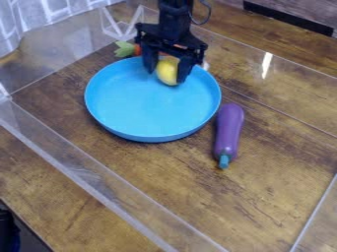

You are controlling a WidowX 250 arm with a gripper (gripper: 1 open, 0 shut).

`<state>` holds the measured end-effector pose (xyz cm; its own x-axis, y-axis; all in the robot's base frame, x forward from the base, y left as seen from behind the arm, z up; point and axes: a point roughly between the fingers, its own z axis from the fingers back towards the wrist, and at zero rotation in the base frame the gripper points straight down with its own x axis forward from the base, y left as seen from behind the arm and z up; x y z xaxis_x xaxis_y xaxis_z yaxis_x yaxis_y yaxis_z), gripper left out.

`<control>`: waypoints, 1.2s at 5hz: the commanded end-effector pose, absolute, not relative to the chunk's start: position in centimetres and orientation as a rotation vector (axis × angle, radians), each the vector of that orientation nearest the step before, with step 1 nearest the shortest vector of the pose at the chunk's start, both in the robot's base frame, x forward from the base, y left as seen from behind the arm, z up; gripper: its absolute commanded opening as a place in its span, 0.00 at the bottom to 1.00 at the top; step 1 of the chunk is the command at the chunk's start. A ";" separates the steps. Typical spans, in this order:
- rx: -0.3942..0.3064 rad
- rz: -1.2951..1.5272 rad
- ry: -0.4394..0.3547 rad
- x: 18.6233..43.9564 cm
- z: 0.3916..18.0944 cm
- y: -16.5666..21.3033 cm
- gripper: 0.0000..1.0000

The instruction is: Remove the lemon from the blue tray and put it on the table

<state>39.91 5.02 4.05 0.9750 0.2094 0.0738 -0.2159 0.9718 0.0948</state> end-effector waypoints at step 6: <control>0.140 0.110 0.042 34.1 0.7 2.2 0.00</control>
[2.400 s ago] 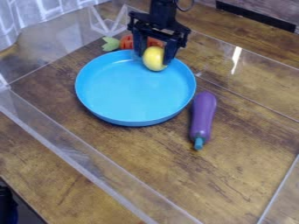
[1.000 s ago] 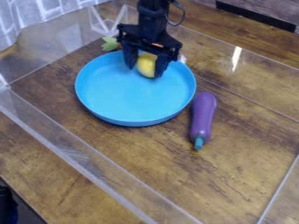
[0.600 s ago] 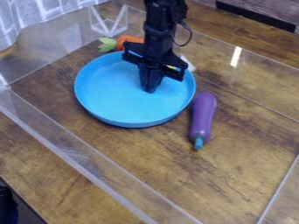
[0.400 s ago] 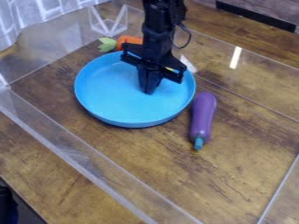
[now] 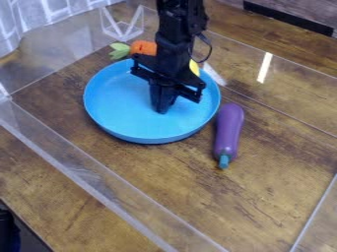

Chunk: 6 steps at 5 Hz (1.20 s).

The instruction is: Remove the lemon from the blue tray and put it on the table

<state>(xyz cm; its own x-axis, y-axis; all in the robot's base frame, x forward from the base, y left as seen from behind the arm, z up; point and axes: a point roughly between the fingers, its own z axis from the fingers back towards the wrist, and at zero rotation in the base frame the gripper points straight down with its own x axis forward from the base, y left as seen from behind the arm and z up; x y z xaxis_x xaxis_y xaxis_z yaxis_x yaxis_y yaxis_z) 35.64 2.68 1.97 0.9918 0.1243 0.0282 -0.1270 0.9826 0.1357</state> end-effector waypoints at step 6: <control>0.148 0.053 0.158 30.7 0.9 1.4 0.00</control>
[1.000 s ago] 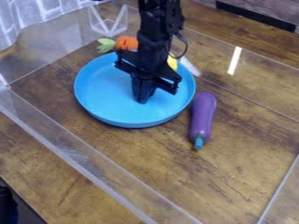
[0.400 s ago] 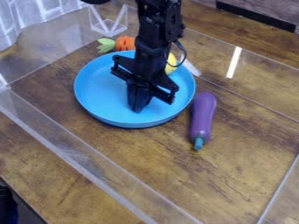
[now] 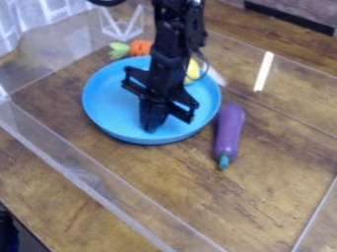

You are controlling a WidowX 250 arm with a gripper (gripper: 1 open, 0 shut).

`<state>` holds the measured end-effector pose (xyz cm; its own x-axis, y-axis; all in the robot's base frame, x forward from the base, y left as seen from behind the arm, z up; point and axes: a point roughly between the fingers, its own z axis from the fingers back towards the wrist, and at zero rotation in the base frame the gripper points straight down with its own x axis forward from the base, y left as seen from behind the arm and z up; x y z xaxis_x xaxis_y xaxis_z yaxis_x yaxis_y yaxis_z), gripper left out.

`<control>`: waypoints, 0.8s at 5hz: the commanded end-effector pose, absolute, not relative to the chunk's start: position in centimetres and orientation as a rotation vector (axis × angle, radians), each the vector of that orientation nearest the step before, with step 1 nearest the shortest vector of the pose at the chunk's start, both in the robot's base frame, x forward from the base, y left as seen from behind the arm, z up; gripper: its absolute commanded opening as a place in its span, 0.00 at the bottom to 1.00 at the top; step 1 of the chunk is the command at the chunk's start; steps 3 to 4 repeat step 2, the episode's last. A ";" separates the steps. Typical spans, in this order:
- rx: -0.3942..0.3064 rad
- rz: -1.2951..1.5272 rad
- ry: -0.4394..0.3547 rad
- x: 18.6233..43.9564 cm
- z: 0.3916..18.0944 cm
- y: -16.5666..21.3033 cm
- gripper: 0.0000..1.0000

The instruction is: Remove the lemon from the blue tray and put it on the table

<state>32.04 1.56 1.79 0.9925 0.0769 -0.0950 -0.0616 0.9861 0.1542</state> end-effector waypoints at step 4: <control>0.125 0.062 0.179 30.3 1.1 1.4 0.00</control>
